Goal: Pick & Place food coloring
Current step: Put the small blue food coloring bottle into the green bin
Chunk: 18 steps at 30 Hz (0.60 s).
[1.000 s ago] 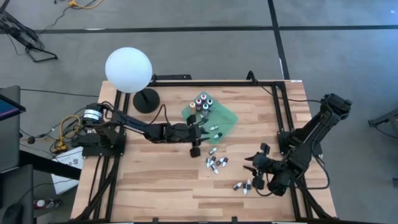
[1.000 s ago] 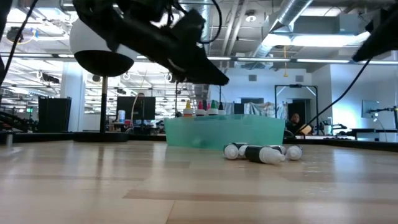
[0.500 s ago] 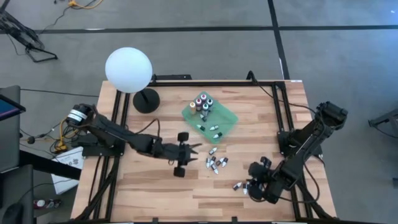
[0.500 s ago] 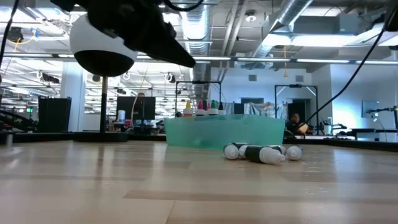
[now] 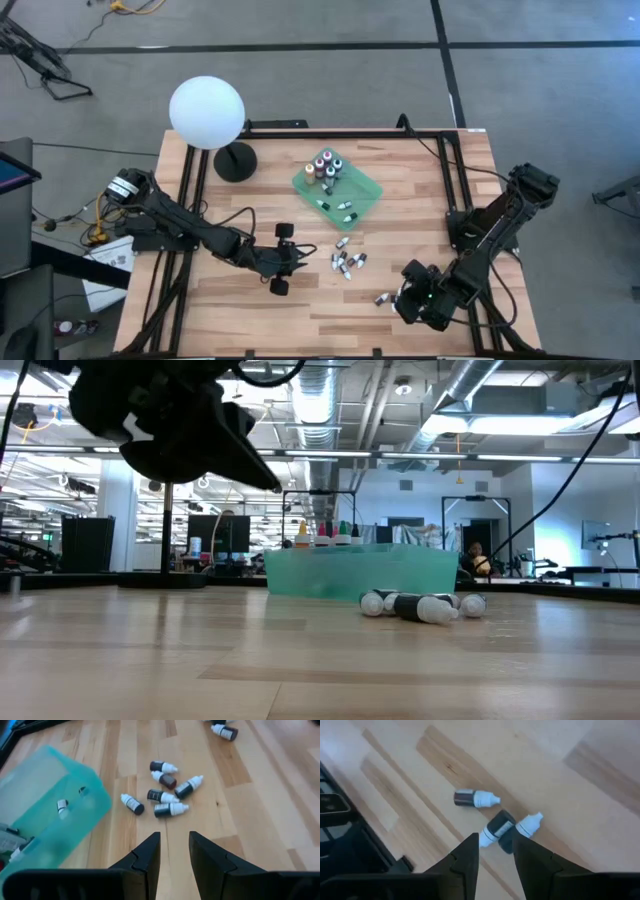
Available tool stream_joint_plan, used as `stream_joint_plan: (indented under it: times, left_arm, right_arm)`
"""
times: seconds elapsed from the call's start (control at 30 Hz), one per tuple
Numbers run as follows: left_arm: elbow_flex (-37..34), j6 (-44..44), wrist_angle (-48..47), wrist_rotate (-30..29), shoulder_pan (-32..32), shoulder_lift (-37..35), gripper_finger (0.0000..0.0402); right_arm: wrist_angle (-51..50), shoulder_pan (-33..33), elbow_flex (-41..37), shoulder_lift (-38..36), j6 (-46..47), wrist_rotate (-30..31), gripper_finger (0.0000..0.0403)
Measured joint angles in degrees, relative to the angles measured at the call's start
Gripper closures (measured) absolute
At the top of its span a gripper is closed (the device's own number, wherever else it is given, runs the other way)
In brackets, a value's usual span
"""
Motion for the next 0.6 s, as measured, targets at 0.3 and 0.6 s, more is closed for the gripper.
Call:
stream_joint_plan:
  times: [0.3, 0.6]
  left_arm:
    - [-0.49, -0.74, -0.48, -0.75, -0.01, 0.00, 0.0305]
    - [-0.49, -0.74, -0.11, -0.75, 0.01, 0.02, 0.0305]
  right_arm:
    - [-0.50, -1.42, 0.58, 6.25, 3.02, -6.92, 0.0296]
    - [0.18, -1.34, 1.44, 9.62, 2.95, -6.41, 0.0295]
